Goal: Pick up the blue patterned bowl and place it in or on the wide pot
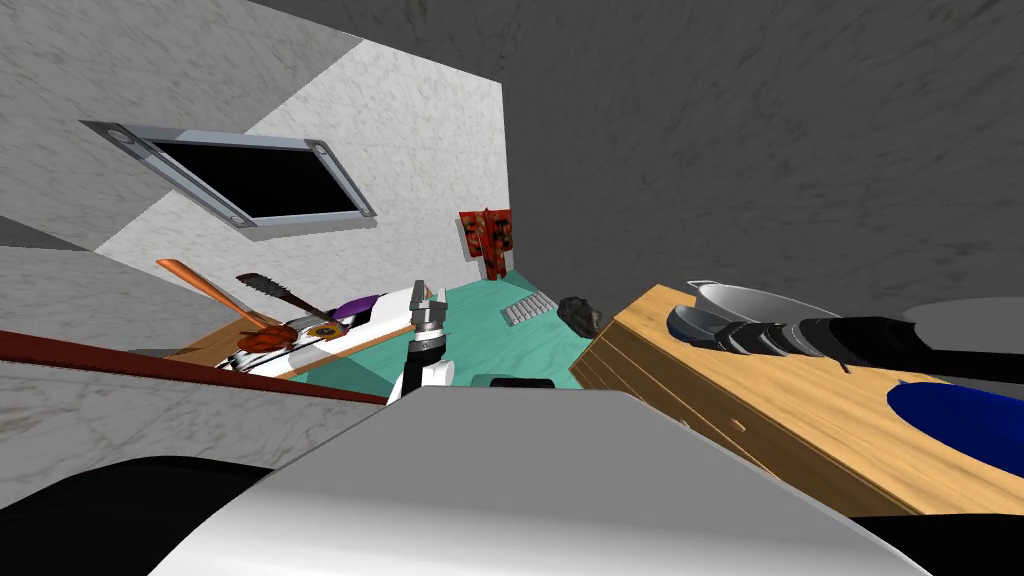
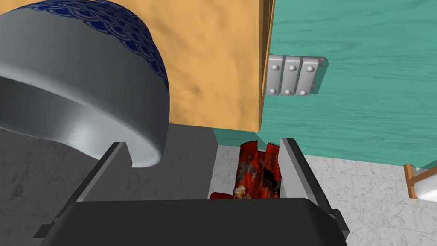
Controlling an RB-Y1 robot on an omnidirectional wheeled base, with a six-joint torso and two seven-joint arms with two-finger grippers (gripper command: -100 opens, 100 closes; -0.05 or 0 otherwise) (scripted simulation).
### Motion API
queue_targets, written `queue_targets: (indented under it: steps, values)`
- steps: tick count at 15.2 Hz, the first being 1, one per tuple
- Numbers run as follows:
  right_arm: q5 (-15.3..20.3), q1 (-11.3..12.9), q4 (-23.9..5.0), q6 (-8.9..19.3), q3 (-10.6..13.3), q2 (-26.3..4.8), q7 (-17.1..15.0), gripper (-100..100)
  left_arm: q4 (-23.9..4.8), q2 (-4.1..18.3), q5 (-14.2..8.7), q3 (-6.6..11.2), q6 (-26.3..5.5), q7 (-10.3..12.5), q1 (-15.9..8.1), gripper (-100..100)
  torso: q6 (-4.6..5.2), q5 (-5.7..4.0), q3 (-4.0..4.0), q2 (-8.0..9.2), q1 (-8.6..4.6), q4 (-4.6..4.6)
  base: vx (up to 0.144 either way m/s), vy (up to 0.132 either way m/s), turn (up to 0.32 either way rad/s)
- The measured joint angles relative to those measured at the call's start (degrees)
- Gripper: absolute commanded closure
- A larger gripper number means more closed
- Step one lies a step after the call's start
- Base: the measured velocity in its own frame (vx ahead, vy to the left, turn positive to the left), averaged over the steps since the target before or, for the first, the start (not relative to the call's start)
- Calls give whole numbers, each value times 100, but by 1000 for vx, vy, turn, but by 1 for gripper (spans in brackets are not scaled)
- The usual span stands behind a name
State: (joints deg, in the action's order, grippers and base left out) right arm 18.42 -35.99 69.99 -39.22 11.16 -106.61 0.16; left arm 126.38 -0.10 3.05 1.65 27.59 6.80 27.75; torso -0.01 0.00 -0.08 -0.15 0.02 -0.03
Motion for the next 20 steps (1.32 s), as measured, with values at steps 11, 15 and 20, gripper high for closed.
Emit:
queue_targets:
  steps: [11, 15, 20]
  values:
    - [177, -738, -288, -195, 280, -525, 129, -100, 0, 0, 0, 0, 0, 0, 0, 0, -1, -1, -12, -19, -4, -5, 79, -10, 73]
    - [66, -818, -296, -211, 444, -614, 191, -100, 0, 0, 0, 0, 0, 0, 0, 0, 2, -1, 0, 1, -2, 0, 31, -7, 24]
    - [226, -822, -318, -70, 458, -287, 248, 100, 0, 0, 0, 0, 0, 0, 0, 0, 2, 0, 4, 9, -1, 2, 23, -2, 56]
